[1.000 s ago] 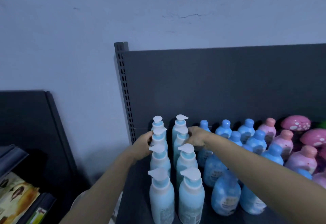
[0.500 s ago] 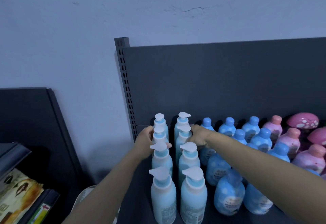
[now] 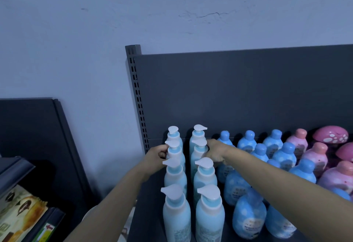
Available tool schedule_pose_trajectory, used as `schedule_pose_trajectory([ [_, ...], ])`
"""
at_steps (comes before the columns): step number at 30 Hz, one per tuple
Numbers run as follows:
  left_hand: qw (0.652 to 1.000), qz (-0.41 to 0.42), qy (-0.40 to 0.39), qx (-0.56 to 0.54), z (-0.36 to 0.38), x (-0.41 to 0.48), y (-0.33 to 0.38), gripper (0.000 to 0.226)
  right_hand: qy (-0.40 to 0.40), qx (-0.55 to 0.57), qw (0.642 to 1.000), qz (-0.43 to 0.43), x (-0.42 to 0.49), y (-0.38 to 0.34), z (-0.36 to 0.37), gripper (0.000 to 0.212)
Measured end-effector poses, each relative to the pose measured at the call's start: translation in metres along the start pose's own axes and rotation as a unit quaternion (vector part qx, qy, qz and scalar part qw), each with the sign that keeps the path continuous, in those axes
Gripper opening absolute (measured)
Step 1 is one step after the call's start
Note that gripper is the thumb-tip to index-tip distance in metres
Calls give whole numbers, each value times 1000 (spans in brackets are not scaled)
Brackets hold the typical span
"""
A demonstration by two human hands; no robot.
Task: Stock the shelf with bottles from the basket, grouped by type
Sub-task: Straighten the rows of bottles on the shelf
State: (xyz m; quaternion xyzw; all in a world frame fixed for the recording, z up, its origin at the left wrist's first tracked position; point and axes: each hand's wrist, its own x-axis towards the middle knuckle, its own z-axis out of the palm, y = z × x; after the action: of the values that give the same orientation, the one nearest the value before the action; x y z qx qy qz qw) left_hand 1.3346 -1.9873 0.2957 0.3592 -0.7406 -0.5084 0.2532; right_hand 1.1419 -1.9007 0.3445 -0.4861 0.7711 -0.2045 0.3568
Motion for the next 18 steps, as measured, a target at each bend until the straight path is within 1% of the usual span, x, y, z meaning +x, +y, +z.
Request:
schedule_pose_trajectory([
  [2, 1000, 6, 9, 7, -1, -1, 0, 24, -2, 2, 1000, 0, 0, 0, 0, 53],
  [6, 999, 10, 47, -26, 10, -2, 12, 43, -3, -4, 1000, -2, -3, -2, 0, 50],
  [10, 998, 12, 50, -29, 11, -2, 10, 46, -15, 12, 1000, -7, -4, -2, -2, 51],
  [14, 1000, -4, 17, -5, 4, -7, 7, 51, -28, -3, 1000, -5, -4, 0, -6, 46],
  [15, 1000, -11, 11, -14, -4, -8, 5, 54, -27, -6, 1000, -10, -3, 3, -11, 45],
  [17, 998, -29, 22, -52, -25, -9, 2, 62, 1, 5, 1000, -16, 2, 8, -27, 48],
  [18, 996, -35, 37, -67, -33, -7, 1, 57, 23, 26, 999, -15, 5, 10, -34, 48],
])
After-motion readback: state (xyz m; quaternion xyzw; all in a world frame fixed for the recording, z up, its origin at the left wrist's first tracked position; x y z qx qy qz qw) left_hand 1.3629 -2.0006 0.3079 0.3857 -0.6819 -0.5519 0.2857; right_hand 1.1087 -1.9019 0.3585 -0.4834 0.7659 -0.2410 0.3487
